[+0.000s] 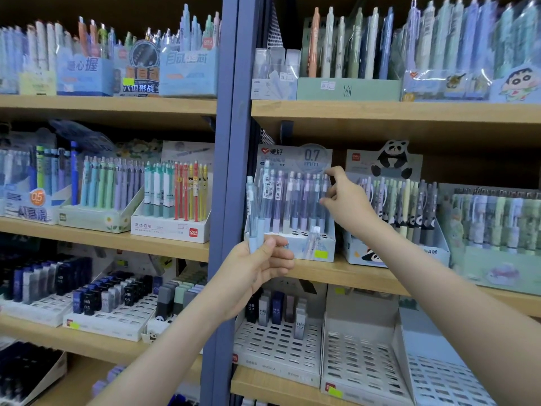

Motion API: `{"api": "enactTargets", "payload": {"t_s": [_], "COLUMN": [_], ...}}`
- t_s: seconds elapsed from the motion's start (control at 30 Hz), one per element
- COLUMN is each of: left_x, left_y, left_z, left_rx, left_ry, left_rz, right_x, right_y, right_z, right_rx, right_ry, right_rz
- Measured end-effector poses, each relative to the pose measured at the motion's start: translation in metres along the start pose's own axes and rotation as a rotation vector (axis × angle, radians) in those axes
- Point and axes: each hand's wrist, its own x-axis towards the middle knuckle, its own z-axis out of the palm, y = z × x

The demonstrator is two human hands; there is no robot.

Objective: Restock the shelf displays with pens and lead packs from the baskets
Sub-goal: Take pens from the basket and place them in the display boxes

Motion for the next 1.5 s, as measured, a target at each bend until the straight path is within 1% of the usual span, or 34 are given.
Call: {"api": "enactTargets", "payload": {"t_s": [0.1,0.17,0.23,0.27,0.3,0.33,0.4,0.43,0.47,0.5,0.57,0.63,0.7,0.73,0.77,0.8,0.9,0.97,1.1,1.27,1.37,1.5], "left_x": [0.000,-0.002,-0.003,-0.003,-0.003,-0.003,-0.001,-0.001,-0.001,-0.001,-0.001,0.000,0.001,0.002,0.002,0.002,0.002,0.001,0.002,0.003,0.003,0.002], "left_y": [0.002,0.003,0.004,0.004,0.005,0.005,0.004,0.004,0.004,0.003,0.003,0.005,0.007,0.007,0.007,0.007,0.005,0.005,0.007,0.008,0.006,0.003], "left_z": [0.001,0.002,0.001,0.001,0.000,0.000,0.001,0.002,0.003,0.004,0.006,0.005,-0.001,-0.004,-0.007,-0.010,-0.013,-0.012,-0.011,-0.012,-0.011,-0.011], "left_rx": [0.008,0.014,0.017,0.019,0.021,0.024,0.028,0.033,0.041,0.051,0.066,0.079,0.114,0.132,0.139,0.133,0.120,0.129,0.196,0.234,0.236,0.233], "left_ry": [-0.021,-0.046,-0.070,-0.082,-0.093,-0.106,-0.137,-0.156,-0.175,-0.191,-0.205,-0.183,-0.129,-0.094,-0.057,-0.022,0.038,0.039,0.035,0.041,0.039,0.041], "left_rz": [-0.015,-0.023,-0.035,-0.042,-0.049,-0.057,-0.072,-0.079,-0.087,-0.092,-0.087,-0.060,-0.025,-0.009,0.005,0.016,0.020,0.014,0.013,0.013,0.001,-0.008], "right_x": [0.001,0.000,-0.007,-0.014,-0.022,-0.032,-0.048,-0.052,-0.054,-0.055,-0.053,-0.049,-0.042,-0.037,-0.033,-0.030,-0.029,-0.029,-0.022,-0.013,-0.008,-0.003], "right_y": [0.000,-0.001,-0.008,-0.015,-0.024,-0.036,-0.058,-0.064,-0.067,-0.068,-0.066,-0.062,-0.056,-0.051,-0.047,-0.042,-0.033,-0.030,-0.030,-0.038,-0.040,-0.037], "right_z": [0.002,0.000,-0.004,-0.007,-0.010,-0.013,-0.017,-0.016,-0.014,-0.013,-0.013,-0.017,-0.022,-0.024,-0.025,-0.024,-0.014,-0.006,0.000,0.006,0.007,0.007], "right_rx": [-0.040,-0.110,-0.179,-0.140,-0.020,0.146,0.419,0.469,0.485,0.501,0.570,0.699,0.846,0.852,0.792,0.692,0.391,0.310,0.218,0.109,0.099,0.125], "right_ry": [-0.016,-0.014,0.098,0.157,0.170,0.120,-0.110,-0.215,-0.282,-0.311,-0.315,-0.263,-0.115,-0.024,0.046,0.079,0.043,0.021,-0.033,-0.144,-0.177,-0.172], "right_rz": [-0.005,0.002,-0.032,-0.082,-0.123,-0.133,-0.068,-0.041,-0.035,-0.043,-0.047,-0.019,0.024,0.049,0.069,0.083,0.107,0.115,0.101,0.015,0.032,0.087]}}
